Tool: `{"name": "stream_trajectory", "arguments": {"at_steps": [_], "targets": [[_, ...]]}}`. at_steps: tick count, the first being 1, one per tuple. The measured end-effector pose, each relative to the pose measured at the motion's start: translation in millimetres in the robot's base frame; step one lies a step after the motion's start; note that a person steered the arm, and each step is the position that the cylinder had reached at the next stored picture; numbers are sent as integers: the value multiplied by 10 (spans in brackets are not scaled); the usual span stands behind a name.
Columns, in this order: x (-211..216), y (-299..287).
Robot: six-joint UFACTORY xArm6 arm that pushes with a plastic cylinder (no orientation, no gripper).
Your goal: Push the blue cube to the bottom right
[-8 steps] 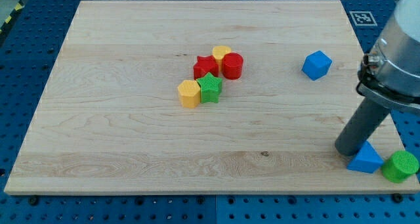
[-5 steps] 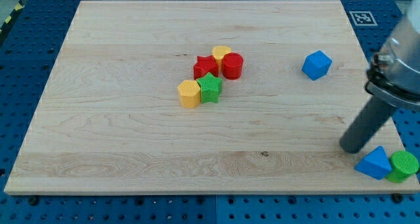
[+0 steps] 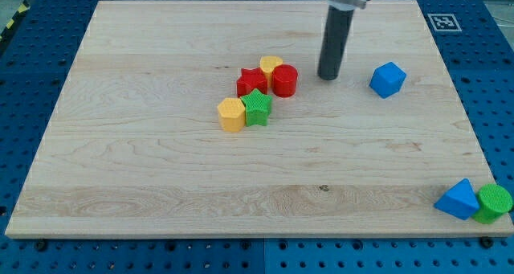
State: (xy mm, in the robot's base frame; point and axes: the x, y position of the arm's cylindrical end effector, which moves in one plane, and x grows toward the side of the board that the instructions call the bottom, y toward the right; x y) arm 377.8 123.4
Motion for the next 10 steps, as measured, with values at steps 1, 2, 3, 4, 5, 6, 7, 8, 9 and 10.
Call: {"name": "stream_trajectory", "arguments": {"at_steps": [1,2,3,4,5,6,7,8,9,10], "targets": [[147,590],[241,927],[5,931],[-35,1155],[339,1246],[773,1262],[692,1279],[574,1071],[742,981],[1047,1082]]}}
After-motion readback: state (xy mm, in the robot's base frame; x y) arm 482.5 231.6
